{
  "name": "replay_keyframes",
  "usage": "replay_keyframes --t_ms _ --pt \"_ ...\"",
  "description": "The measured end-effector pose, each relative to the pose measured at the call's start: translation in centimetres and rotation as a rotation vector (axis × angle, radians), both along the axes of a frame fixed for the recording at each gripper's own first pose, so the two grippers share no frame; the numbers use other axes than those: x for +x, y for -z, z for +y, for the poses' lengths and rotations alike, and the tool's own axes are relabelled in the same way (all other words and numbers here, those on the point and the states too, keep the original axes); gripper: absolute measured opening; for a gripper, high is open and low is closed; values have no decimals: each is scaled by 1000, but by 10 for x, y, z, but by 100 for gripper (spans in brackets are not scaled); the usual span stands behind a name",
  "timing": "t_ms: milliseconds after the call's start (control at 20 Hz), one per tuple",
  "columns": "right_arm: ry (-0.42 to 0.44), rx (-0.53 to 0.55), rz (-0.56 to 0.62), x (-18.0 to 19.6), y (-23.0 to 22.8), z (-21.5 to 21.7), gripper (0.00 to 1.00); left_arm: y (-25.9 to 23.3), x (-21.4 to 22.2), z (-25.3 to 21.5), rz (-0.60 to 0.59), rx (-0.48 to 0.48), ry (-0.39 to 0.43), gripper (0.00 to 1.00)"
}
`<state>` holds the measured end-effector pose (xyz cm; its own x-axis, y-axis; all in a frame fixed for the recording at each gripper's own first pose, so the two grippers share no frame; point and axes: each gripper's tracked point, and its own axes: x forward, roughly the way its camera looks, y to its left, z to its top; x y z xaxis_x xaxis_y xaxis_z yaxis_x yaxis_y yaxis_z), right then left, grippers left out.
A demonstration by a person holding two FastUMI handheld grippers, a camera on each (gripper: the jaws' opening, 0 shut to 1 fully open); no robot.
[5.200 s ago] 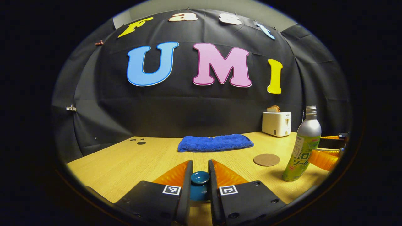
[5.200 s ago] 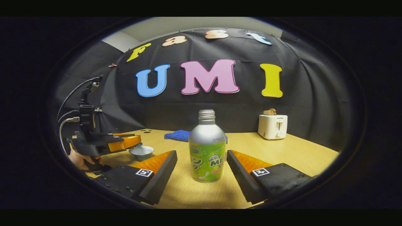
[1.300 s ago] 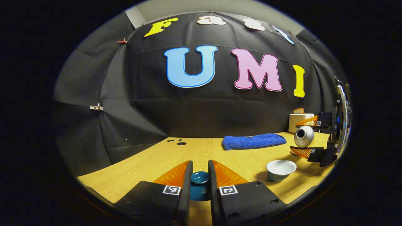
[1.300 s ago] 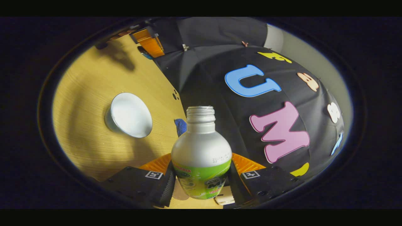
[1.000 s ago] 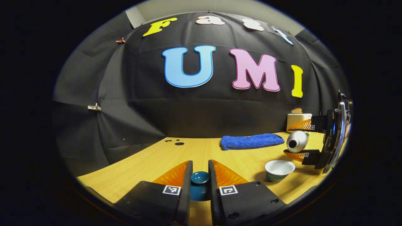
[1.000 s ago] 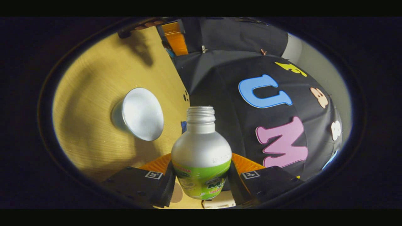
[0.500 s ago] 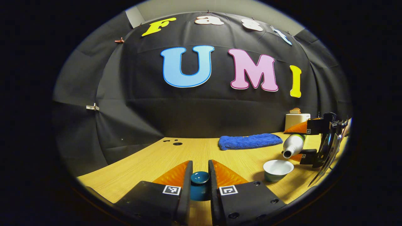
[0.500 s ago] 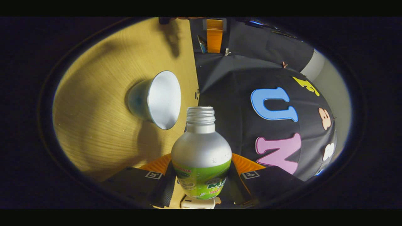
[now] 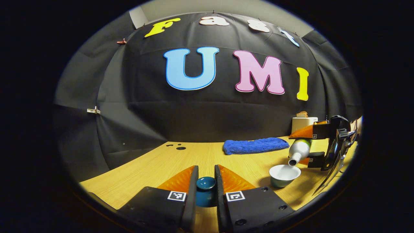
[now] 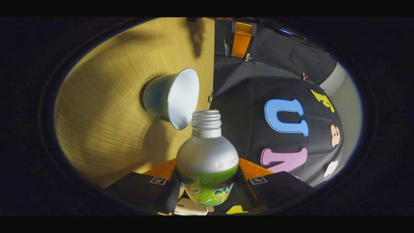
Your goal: Open the teacup lid with one hand, grasp the water bottle and pour water into the teacup with the other hand; after pouring, place the water bottle on the coaster and then close the teacup lid.
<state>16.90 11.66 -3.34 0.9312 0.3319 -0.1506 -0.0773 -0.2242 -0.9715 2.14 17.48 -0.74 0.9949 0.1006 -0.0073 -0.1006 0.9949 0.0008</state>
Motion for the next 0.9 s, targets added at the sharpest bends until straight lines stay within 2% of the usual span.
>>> replay_keyframes --t_ms 450,500,550,900 --pt "-5 -96 -27 2 -1 -6 75 -1 1 -3 0 1 15 30" --pt "-9 -106 -30 1 -1 -6 78 0 0 -2 0 1 16 30" --pt "-11 -113 -31 2 1 -7 75 -1 1 -2 0 0 16 30" --pt "-20 -165 -65 3 -6 -8 75 0 1 -3 0 -1 20 30"
